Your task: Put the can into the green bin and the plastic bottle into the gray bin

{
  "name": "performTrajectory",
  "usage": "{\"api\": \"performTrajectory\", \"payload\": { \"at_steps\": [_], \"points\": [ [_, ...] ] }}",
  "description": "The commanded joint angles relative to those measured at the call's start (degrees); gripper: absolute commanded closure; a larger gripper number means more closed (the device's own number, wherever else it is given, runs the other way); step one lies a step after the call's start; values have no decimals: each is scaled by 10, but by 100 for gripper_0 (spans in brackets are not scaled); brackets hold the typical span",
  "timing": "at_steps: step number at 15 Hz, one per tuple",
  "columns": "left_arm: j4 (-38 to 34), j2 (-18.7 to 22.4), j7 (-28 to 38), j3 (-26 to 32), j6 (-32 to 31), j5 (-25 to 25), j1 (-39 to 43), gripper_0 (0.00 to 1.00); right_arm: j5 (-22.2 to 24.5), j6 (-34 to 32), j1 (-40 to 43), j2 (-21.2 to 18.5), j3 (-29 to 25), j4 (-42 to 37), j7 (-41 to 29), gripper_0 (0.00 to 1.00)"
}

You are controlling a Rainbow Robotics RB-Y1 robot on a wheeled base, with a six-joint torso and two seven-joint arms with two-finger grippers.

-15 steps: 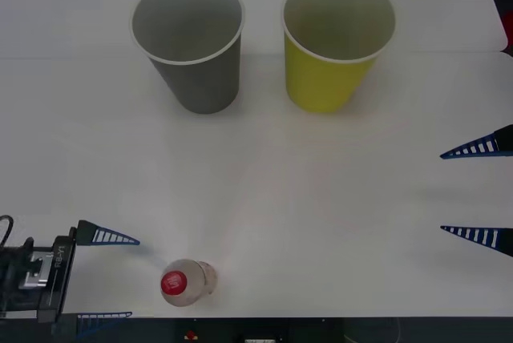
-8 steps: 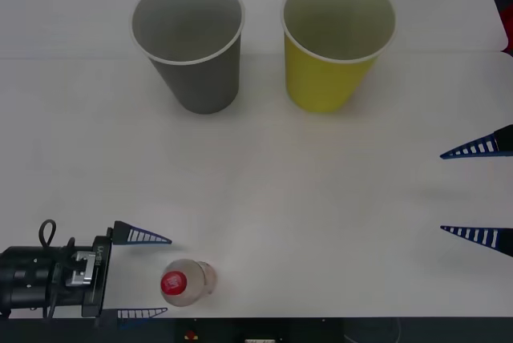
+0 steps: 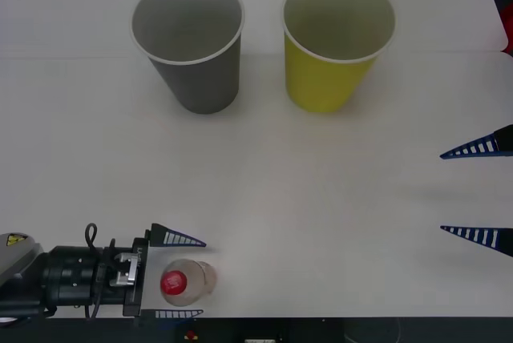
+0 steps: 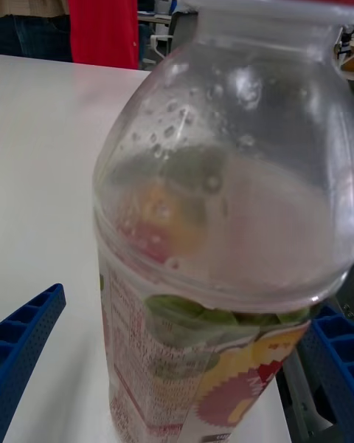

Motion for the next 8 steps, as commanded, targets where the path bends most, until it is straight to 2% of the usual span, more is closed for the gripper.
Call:
{"api": "performTrajectory", "payload": {
  "at_steps": [1, 4, 5, 6, 8],
  "points": [
    [0, -6, -1, -4, 4, 0, -2, 0, 0, 0, 0, 0, 0, 0, 0, 0],
    [0, -6, -1, -4, 5, -2, -2, 0, 0, 0, 0, 0, 0, 0, 0, 0],
    [0, -6, -3, -4, 6, -3, -2, 84, 0, 0, 0, 0, 0, 0, 0, 0],
    [0, -6, -3, -4, 5, -3, -2, 100, 0, 0, 0, 0, 0, 0, 0, 0],
    [0, -6, -4, -5, 6, -3, -2, 100, 0, 0, 0, 0, 0, 0, 0, 0]
  ]
}}
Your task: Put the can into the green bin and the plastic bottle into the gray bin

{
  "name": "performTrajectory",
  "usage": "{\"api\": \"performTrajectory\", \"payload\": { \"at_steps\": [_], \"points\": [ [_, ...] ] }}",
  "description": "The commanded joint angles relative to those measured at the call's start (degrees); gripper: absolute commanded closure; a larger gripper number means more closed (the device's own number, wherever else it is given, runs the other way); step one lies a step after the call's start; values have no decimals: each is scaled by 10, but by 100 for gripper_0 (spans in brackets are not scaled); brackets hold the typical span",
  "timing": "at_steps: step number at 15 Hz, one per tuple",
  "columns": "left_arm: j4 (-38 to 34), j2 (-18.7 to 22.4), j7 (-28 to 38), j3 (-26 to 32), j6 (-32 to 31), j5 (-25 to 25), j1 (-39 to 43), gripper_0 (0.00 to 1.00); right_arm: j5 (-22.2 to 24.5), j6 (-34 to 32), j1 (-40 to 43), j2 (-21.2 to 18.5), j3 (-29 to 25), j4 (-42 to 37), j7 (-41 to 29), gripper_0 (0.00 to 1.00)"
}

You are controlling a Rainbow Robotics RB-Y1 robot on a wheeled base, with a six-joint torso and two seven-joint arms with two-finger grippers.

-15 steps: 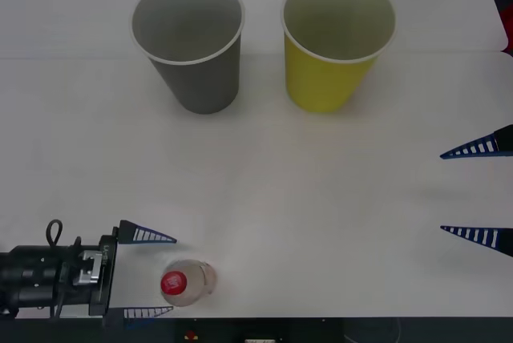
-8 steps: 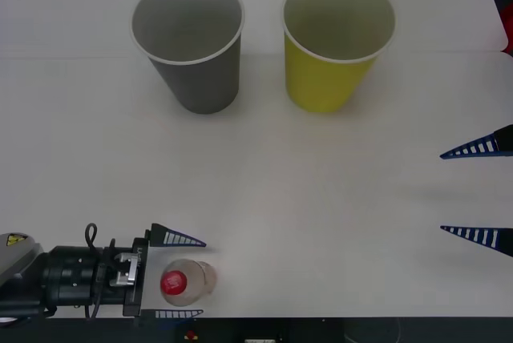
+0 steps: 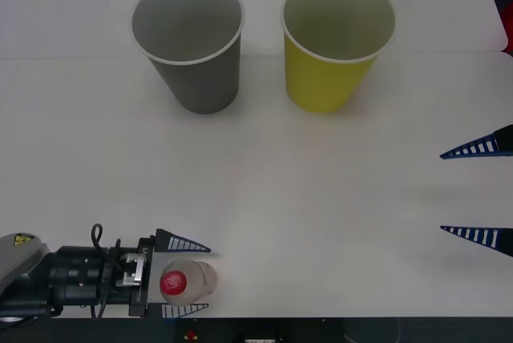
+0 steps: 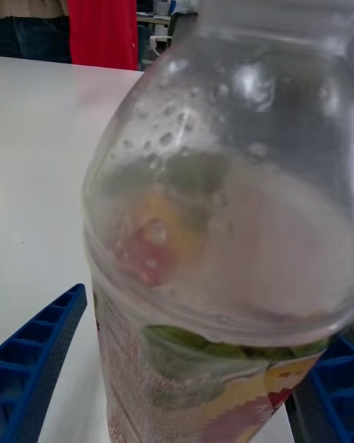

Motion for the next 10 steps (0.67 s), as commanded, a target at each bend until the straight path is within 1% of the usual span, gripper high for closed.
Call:
{"api": "performTrajectory", "payload": {
  "at_steps": [1, 6, 8, 10],
  "points": [
    [0, 0, -1, -1, 0, 0, 0, 100, 0, 0, 0, 0, 0, 0, 0, 0],
    [0, 1, 3, -1, -1, 2, 0, 100, 0, 0, 0, 0, 0, 0, 0, 0],
    [-14, 10, 11, -1, -1, 11, 0, 100, 0, 0, 0, 0, 0, 0, 0, 0],
    [-56, 31, 68, 5, -1, 11, 4, 100, 0, 0, 0, 0, 0, 0, 0, 0]
  ]
}}
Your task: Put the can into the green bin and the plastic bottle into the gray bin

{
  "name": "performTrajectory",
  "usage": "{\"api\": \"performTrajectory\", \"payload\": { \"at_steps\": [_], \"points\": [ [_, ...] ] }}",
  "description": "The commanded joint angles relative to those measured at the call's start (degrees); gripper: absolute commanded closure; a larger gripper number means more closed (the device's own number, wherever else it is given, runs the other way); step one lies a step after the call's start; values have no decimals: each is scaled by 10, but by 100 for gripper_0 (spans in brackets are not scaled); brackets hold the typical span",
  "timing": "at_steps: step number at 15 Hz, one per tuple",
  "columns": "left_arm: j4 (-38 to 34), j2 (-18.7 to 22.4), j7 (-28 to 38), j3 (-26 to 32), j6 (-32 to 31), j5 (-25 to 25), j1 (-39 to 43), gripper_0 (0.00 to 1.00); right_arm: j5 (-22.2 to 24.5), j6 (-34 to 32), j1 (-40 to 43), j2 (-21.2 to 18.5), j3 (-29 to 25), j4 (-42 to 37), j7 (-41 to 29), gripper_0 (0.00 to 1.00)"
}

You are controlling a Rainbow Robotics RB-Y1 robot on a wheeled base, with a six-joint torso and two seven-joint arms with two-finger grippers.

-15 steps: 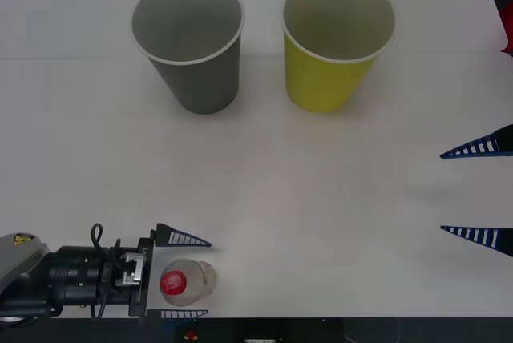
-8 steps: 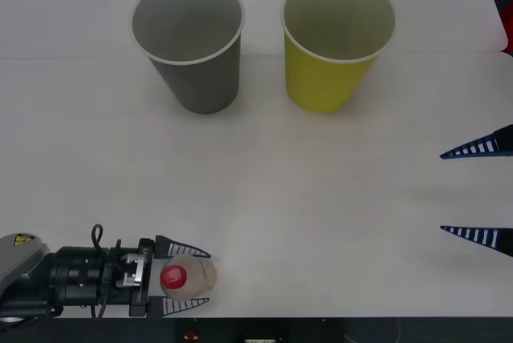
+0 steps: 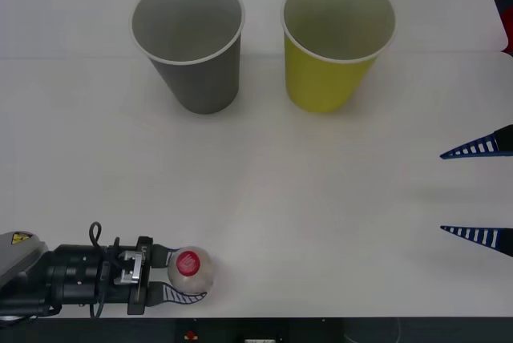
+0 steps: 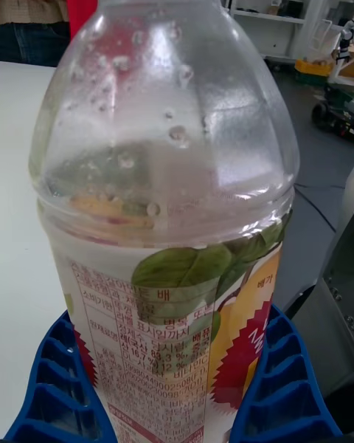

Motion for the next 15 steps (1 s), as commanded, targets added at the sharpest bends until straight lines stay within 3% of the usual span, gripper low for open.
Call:
{"api": "performTrajectory", "payload": {
  "at_steps": [1, 3, 8, 11, 15],
  "points": [
    [-57, 29, 73, 11, 1, 0, 7, 100, 0, 0, 0, 0, 0, 0, 0, 0],
    [-96, 48, 120, 28, 2, -3, 16, 100, 0, 0, 0, 0, 0, 0, 0, 0],
    [-229, 109, 310, 133, 2, -82, 47, 100, 0, 0, 0, 0, 0, 0, 0, 0],
    [-295, 135, 427, 182, 11, -94, 61, 100, 0, 0, 0, 0, 0, 0, 0, 0],
    [-376, 164, 576, 189, 113, -99, 62, 100, 0, 0, 0, 0, 0, 0, 0, 0]
  ]
}}
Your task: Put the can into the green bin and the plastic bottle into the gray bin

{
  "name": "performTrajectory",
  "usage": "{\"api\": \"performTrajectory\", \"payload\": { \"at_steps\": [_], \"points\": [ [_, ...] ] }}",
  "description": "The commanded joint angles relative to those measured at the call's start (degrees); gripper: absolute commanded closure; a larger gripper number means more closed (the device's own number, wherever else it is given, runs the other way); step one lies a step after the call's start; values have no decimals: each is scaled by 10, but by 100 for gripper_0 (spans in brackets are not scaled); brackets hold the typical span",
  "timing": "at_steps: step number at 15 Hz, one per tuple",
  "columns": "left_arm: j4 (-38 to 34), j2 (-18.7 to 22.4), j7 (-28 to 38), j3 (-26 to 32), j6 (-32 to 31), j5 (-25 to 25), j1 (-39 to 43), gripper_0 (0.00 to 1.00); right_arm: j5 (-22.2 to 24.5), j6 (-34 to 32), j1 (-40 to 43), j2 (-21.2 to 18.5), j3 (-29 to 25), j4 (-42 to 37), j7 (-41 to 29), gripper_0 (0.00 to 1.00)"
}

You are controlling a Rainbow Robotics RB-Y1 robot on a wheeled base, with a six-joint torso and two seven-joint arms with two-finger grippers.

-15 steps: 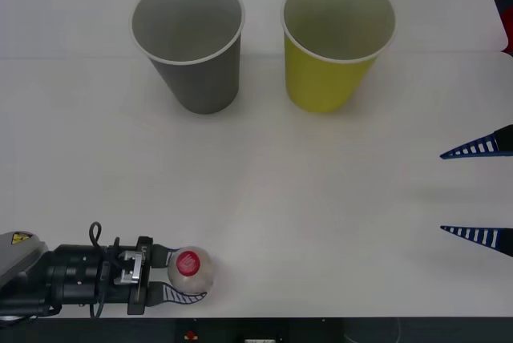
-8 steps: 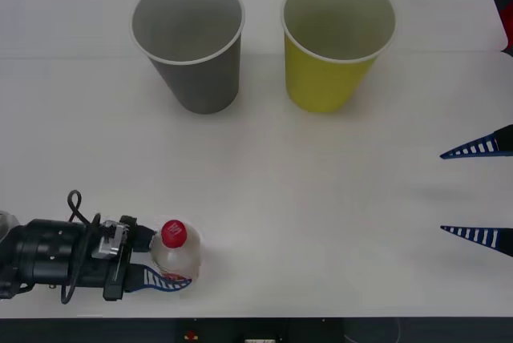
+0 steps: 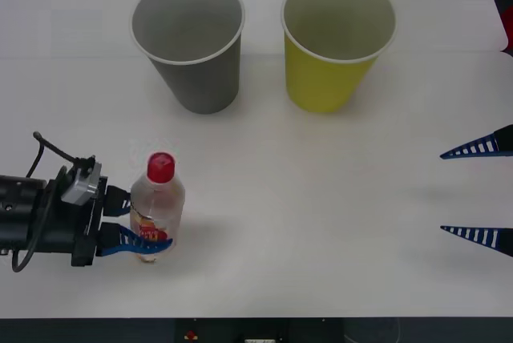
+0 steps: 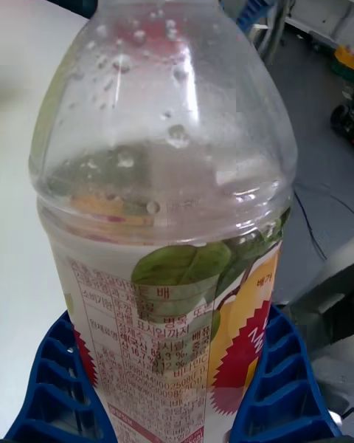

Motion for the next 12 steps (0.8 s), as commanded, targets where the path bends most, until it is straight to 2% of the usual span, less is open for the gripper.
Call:
{"api": "performTrajectory", "payload": {
  "at_steps": [1, 3, 4, 6, 7, 9, 10, 12],
  "points": [
    [-63, 16, 103, 1, 85, -32, 0, 100, 0, 0, 0, 0, 0, 0, 0, 0],
    [-116, 33, 205, 5, 139, -79, 0, 100, 0, 0, 0, 0, 0, 0, 0, 0],
    [-146, 44, 276, 17, 153, -112, 0, 100, 0, 0, 0, 0, 0, 0, 0, 0],
    [-186, 60, 386, 50, 154, -168, 0, 100, 0, 0, 0, 0, 0, 0, 0, 0],
    [-212, 76, 461, 67, 153, -200, 0, 100, 0, 0, 0, 0, 0, 0, 0, 0],
    [-238, 100, 555, 88, 151, -226, -4, 100, 0, 0, 0, 0, 0, 0, 0, 0],
    [-242, 109, 600, 104, 119, -229, -22, 100, 0, 0, 0, 0, 0, 0, 0, 0],
    [-230, 110, 642, 148, 23, -233, -72, 100, 0, 0, 0, 0, 0, 0, 0, 0]
  ]
}}
